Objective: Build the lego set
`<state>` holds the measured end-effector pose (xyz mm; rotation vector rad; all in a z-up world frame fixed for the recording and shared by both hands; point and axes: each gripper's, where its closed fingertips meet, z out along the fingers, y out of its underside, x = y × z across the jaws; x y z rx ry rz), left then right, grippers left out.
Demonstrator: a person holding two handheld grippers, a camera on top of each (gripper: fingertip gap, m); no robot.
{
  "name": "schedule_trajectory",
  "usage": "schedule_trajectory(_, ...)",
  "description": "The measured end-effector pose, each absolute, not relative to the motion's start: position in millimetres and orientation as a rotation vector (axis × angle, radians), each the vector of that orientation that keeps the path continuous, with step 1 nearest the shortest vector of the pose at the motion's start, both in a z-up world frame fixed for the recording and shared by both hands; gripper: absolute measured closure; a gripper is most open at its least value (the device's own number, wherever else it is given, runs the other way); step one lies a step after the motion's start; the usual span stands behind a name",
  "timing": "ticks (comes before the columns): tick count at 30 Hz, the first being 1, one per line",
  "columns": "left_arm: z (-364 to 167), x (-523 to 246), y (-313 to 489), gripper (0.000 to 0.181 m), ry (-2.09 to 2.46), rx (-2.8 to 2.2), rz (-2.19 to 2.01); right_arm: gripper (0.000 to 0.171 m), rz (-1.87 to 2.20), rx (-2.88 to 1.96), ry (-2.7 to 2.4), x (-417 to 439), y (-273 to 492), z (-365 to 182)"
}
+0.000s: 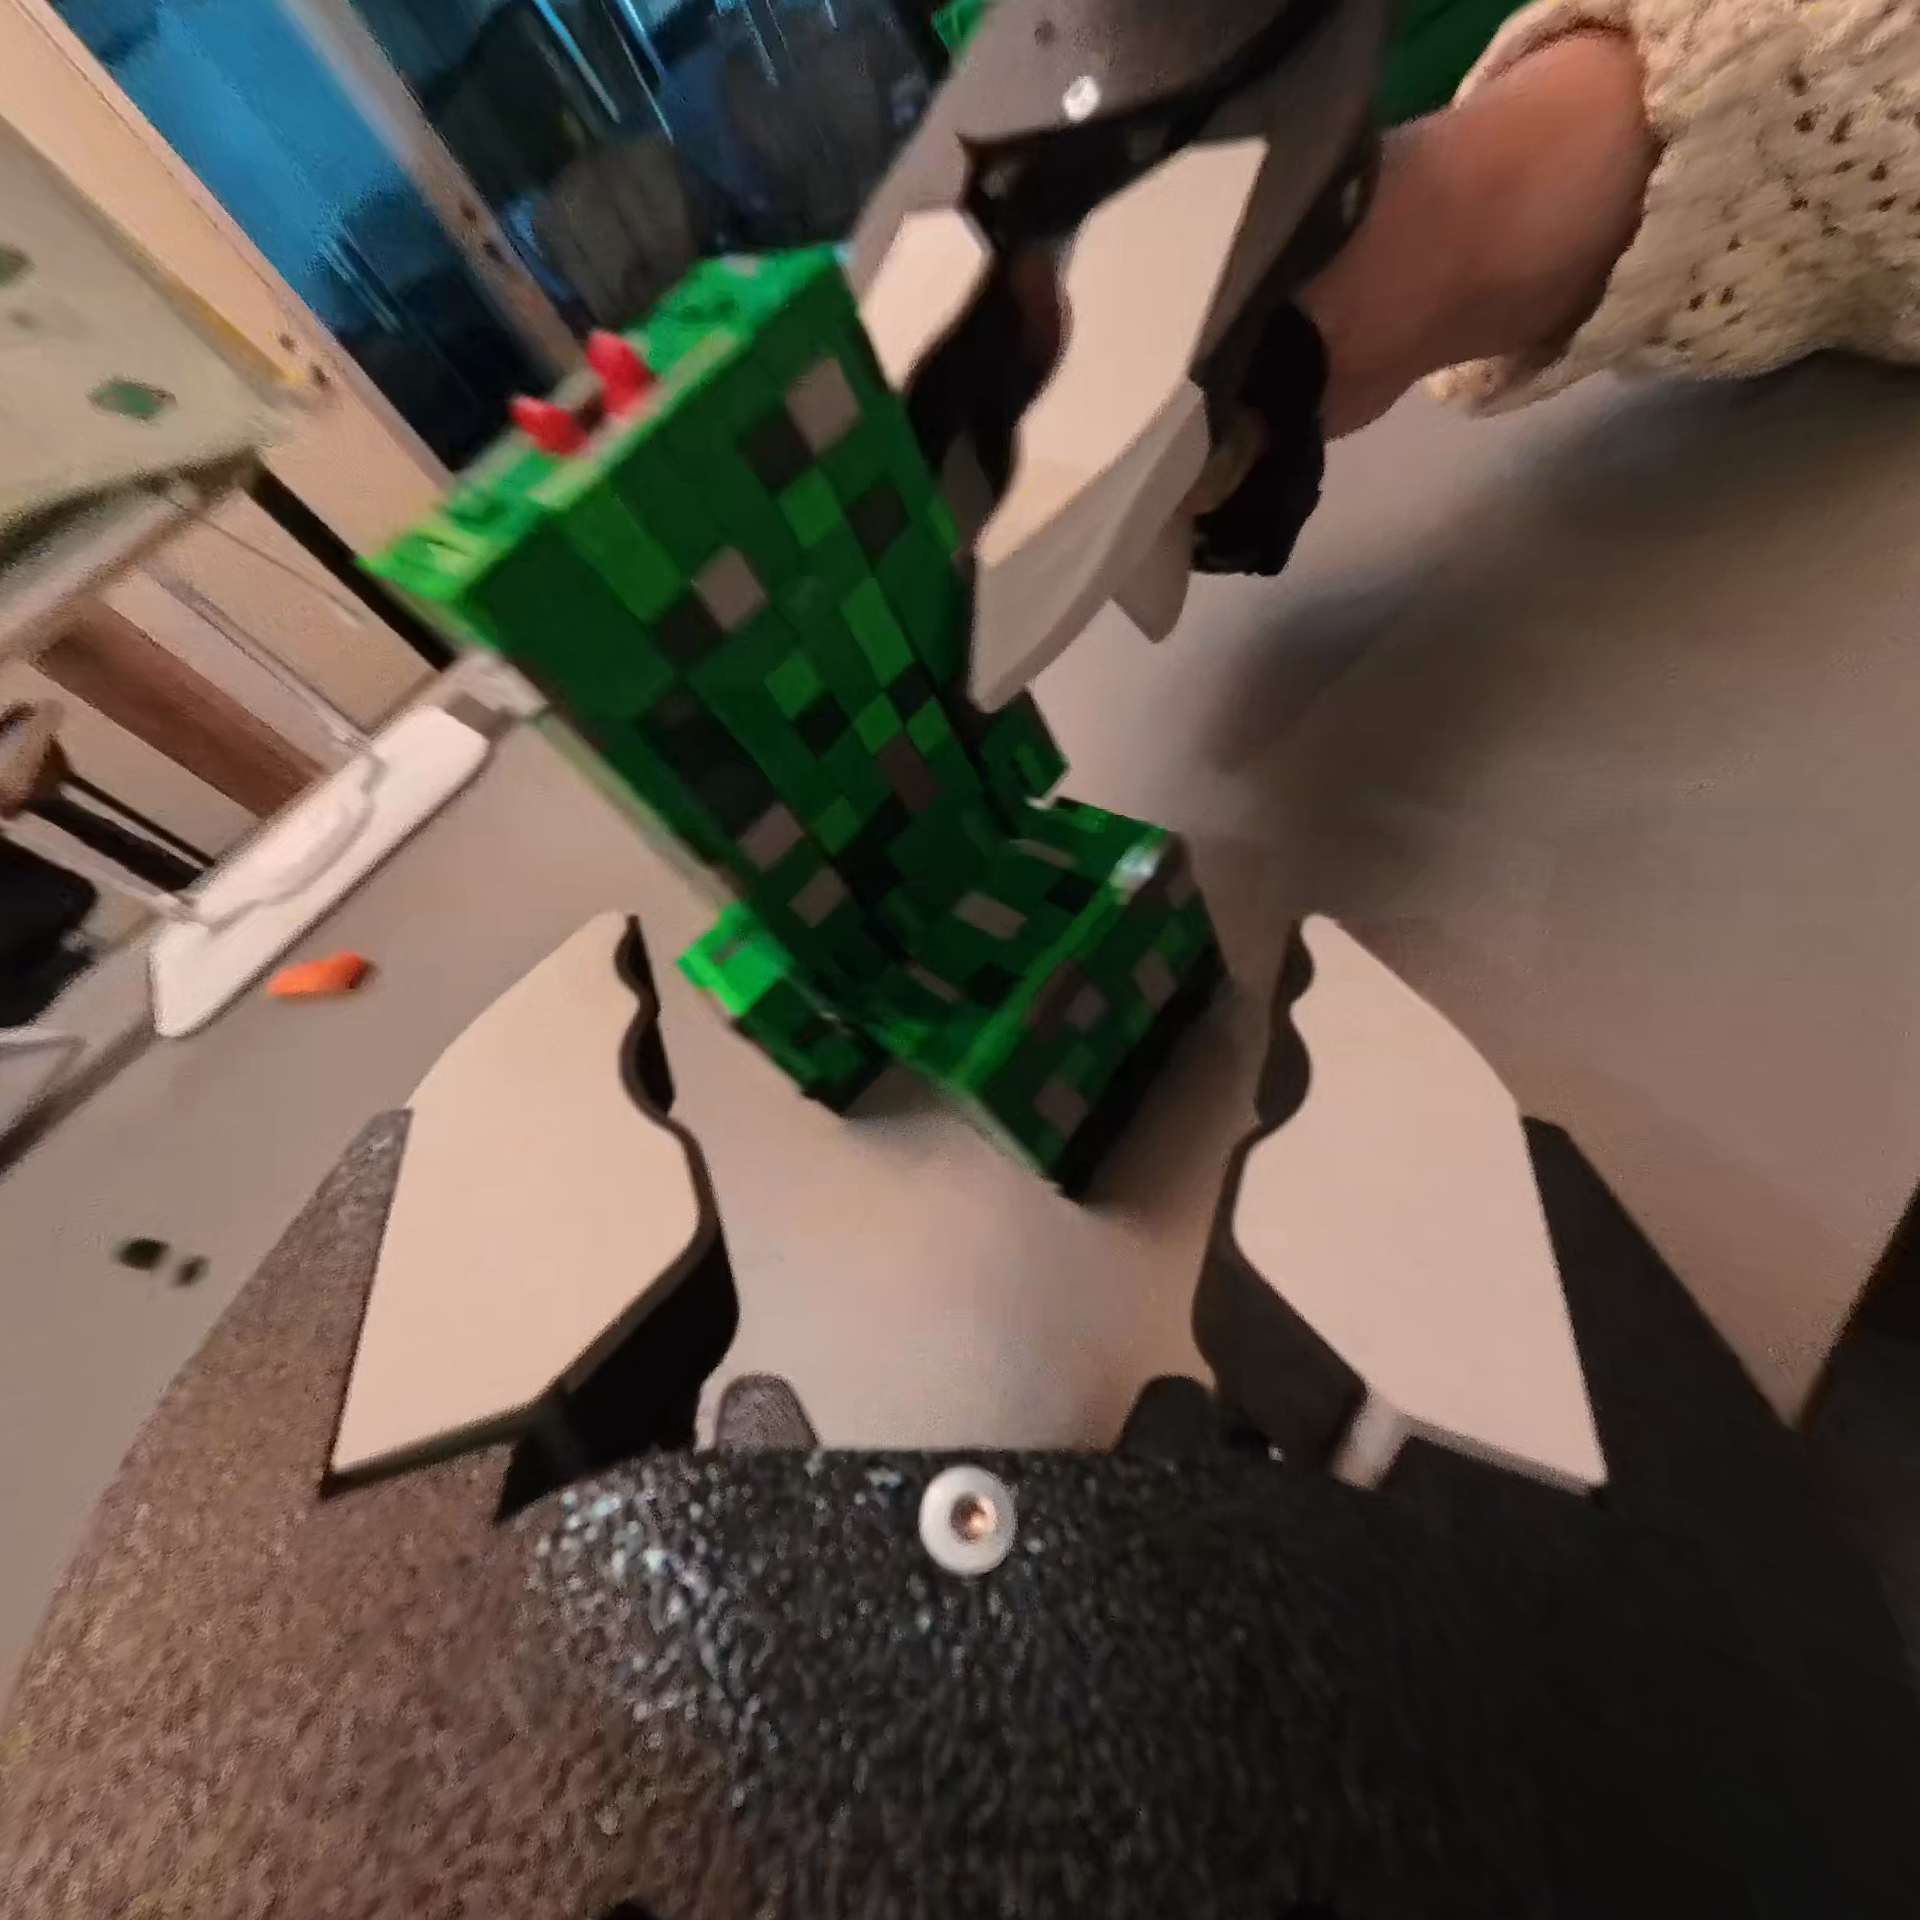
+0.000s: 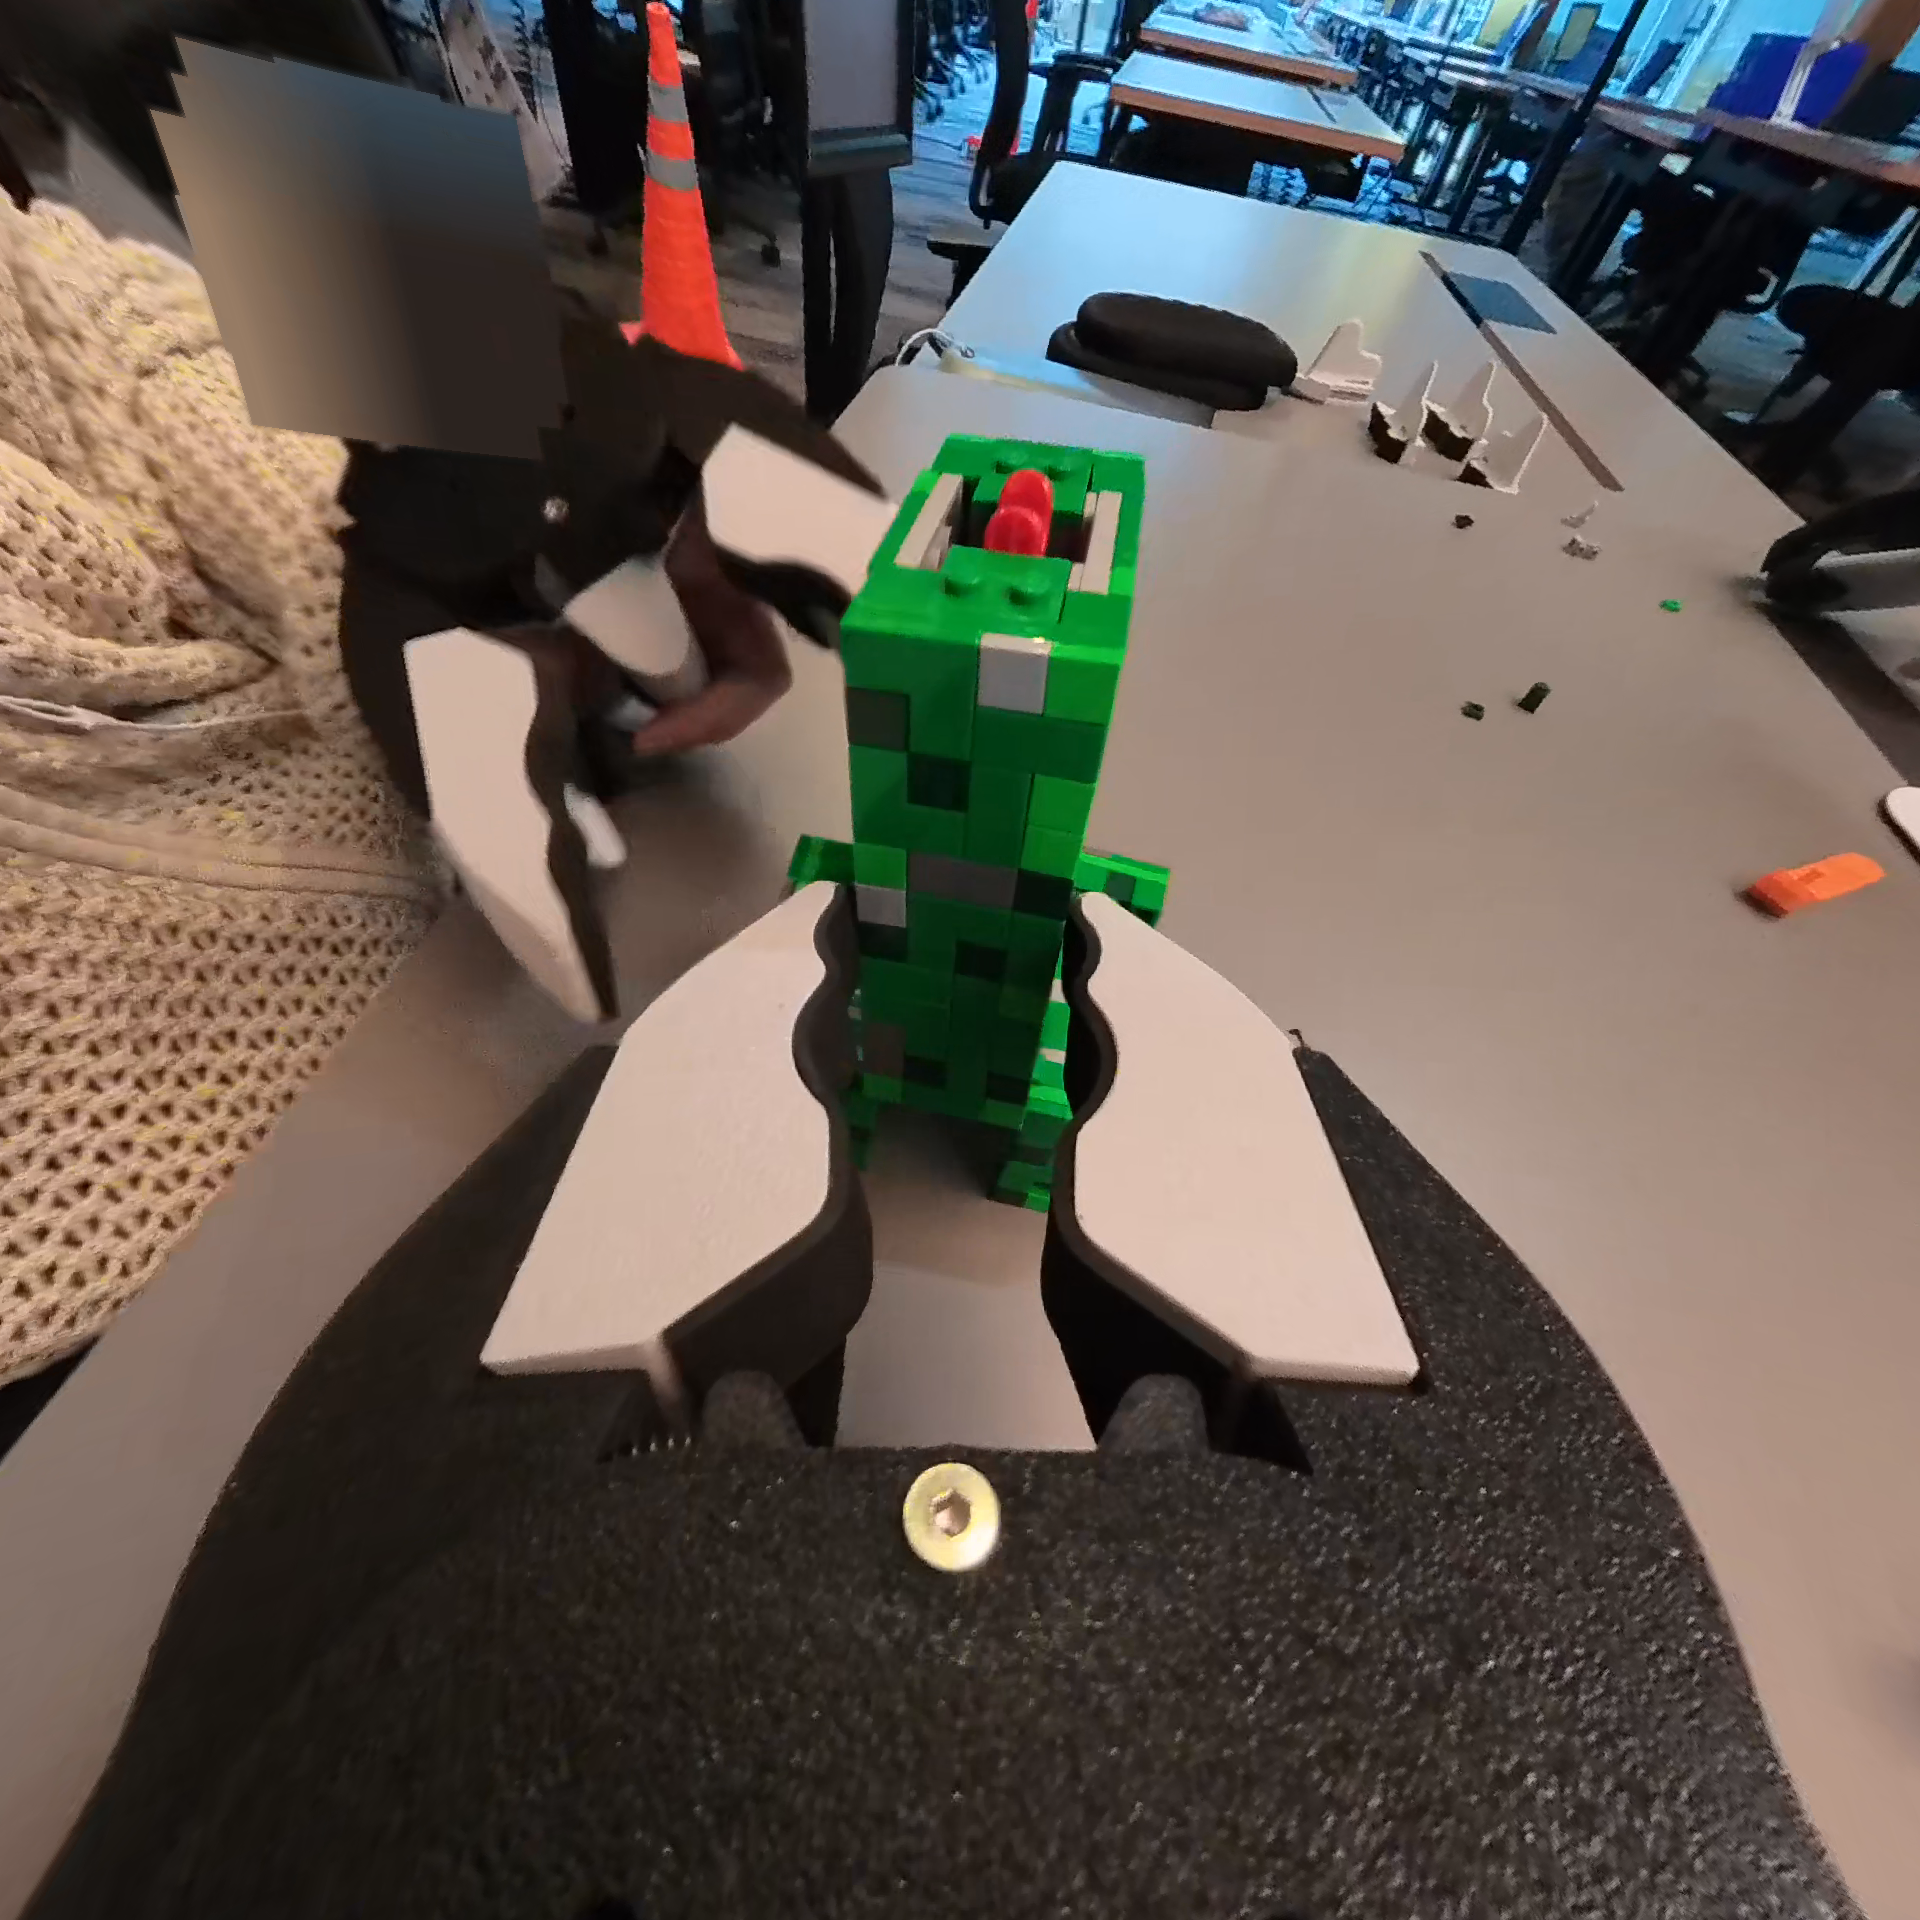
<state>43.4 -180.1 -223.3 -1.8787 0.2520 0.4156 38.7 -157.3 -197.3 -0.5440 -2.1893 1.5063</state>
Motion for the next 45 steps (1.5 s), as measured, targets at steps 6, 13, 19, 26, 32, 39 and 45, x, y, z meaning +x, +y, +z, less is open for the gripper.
schedule_trajectory(6,-189.2,26.2,-183.8,0.101,0.372,-1.795,0.127,0.134,1.588,-0.581,-2.205,33.4,-152.8,-198.0)
schedule_trajectory(13,-187.5,8.5,-173.9,0.110,0.356,-1.812,-0.111,0.134,1.584,-0.522,-2.228,33.5,-150.6,-199.1)
schedule_trajectory(19,-182.7,7.9,-169.7,0.111,0.309,-1.768,-0.146,0.134,1.602,-0.496,-2.221,32.9,-147.9,-199.3)
schedule_trajectory(26,-194.5,4.6,-184.7,0.092,0.052,-1.768,0.057,0.132,1.574,-0.459,-2.157,31.1,-146.3,-199.2)
schedule_trajectory(32,-204.0,22.9,-189.1,0.089,0.053,-1.817,0.153,0.130,1.590,-0.466,-2.125,30.8,-145.2,-198.2)
schedule_trajectory(39,-211.8,24.0,-193.5,0.088,0.051,-1.836,0.165,0.111,1.596,-0.473,-2.082,33.0,-141.2,-195.3)
schedule_trajectory(45,-201.5,10.7,-211.1,0.103,0.237,-1.811,0.174,0.103,1.522,-0.559,-1.845,35.9,-110.4,-185.5)
